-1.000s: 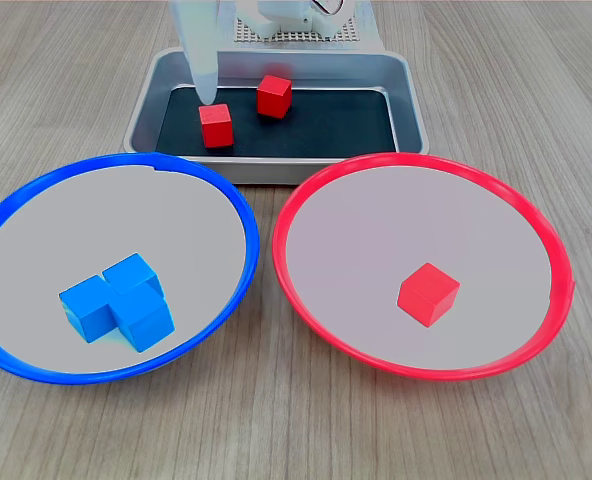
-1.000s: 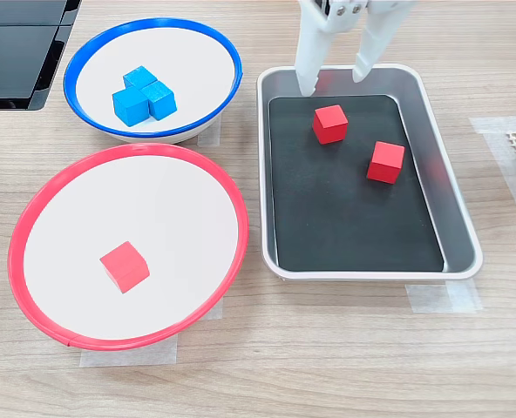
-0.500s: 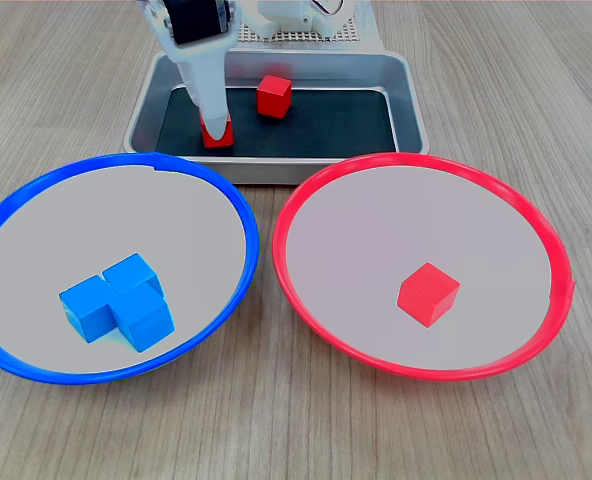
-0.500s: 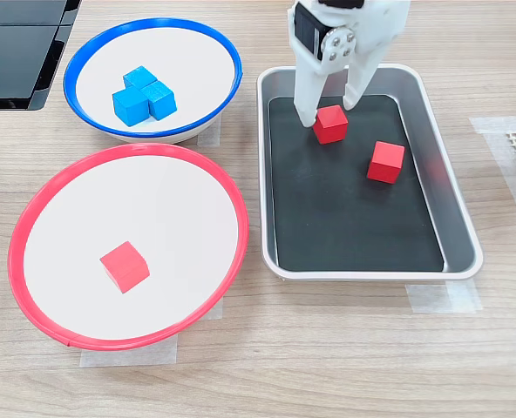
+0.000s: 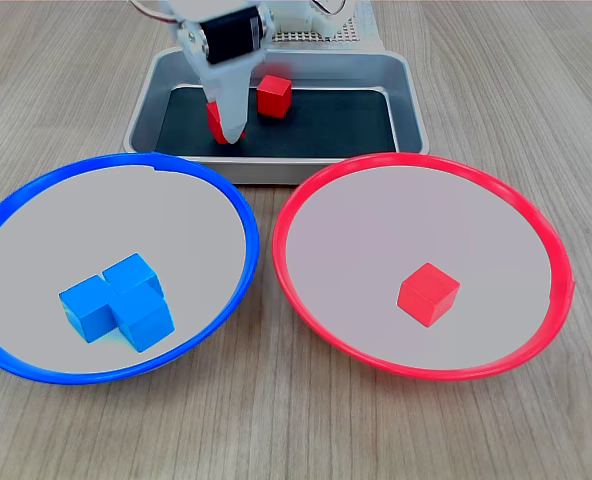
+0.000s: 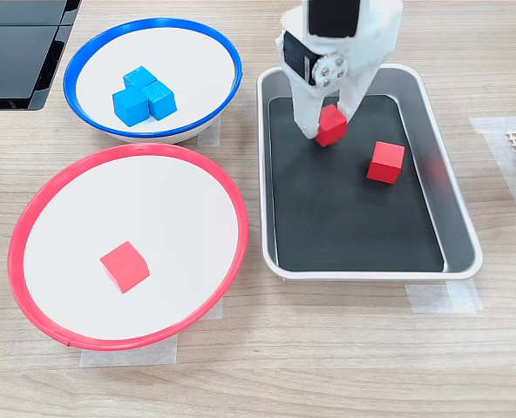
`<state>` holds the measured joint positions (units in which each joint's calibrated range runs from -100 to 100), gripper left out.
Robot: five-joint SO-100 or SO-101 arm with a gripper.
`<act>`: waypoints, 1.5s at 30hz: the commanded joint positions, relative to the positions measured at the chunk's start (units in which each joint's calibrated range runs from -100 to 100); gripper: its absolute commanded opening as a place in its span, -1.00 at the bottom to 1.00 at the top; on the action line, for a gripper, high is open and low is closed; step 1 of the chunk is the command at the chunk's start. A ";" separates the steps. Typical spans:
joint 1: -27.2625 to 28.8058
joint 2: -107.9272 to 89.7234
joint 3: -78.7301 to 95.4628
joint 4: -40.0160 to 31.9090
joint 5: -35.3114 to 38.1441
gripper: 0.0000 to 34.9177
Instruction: Resolve any anomalies and move all blocks to matching dishes
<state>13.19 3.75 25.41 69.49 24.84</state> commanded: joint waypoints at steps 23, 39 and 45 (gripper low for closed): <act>-21.80 8.83 -30.28 -11.59 -12.89 -0.08; -2.60 -25.71 17.42 1.53 1.66 -0.04; -0.53 -31.68 29.44 -5.57 -4.25 0.07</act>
<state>12.12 -24.47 51.09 66.07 23.76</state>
